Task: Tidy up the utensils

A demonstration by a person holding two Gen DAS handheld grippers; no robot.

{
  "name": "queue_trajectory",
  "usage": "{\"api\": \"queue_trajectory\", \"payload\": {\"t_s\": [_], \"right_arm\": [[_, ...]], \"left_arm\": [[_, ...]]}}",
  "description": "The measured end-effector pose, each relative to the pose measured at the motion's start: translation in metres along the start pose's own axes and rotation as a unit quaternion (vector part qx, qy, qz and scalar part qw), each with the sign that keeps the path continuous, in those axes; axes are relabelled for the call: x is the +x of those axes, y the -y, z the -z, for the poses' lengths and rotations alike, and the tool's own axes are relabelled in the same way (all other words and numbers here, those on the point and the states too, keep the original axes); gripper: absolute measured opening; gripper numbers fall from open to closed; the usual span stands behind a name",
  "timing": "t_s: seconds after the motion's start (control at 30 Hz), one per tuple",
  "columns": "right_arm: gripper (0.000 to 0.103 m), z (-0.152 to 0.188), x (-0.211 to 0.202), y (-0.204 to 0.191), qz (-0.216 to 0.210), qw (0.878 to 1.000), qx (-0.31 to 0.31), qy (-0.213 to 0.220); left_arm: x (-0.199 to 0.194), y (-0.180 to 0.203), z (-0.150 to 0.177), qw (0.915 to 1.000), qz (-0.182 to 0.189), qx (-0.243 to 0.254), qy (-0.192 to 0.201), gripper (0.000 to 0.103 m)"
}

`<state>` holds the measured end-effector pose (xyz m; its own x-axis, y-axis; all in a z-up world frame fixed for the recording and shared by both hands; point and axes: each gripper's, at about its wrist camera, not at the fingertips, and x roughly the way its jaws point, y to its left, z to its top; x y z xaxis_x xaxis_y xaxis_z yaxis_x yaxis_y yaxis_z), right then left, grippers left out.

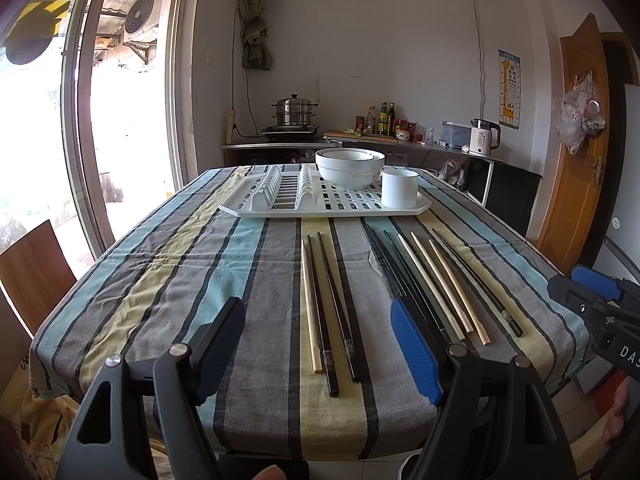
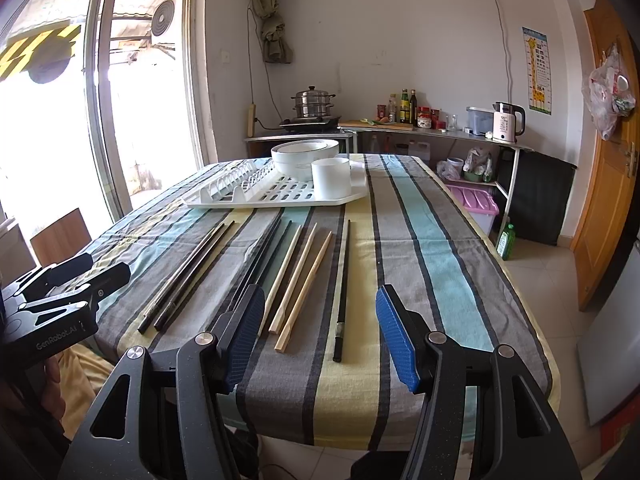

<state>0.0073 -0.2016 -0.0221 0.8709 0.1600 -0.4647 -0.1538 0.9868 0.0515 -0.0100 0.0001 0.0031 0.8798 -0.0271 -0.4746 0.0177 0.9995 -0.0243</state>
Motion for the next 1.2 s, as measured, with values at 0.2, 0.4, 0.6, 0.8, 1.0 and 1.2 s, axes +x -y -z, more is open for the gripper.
{"api": "queue_trajectory", "payload": {"t_s": [0.2, 0.4, 0.6, 0.8, 1.0, 1.2], "right_arm": [[0.059, 0.000, 0.001, 0.000, -0.001, 1.000, 0.000, 0.000], [0.059, -0.004, 0.009, 0.000, -0.004, 1.000, 0.001, -0.004], [0.059, -0.012, 0.024, -0.001, -0.012, 1.000, -0.002, -0.012], [0.059, -0.027, 0.048, -0.004, -0.025, 0.999, -0.010, -0.031], [0.059, -0.042, 0.081, -0.008, -0.044, 0.997, -0.009, -0.062], [0.048, -0.055, 0.114, -0.013, -0.051, 0.994, -0.019, -0.096]], "left_arm": [[0.004, 0.001, -0.001, 1.0000, -0.006, 0.004, -0.002, 0.077], [0.014, 0.001, -0.003, 0.9998, -0.009, 0.009, -0.013, 0.077], [0.038, -0.008, -0.010, 0.9991, -0.013, -0.001, -0.040, 0.077], [0.068, -0.016, -0.022, 0.9972, 0.006, 0.001, -0.075, 0.074], [0.104, -0.025, -0.038, 0.9940, 0.014, 0.002, -0.108, 0.063], [0.131, -0.028, -0.051, 0.9900, 0.044, 0.003, -0.134, 0.048]]}}
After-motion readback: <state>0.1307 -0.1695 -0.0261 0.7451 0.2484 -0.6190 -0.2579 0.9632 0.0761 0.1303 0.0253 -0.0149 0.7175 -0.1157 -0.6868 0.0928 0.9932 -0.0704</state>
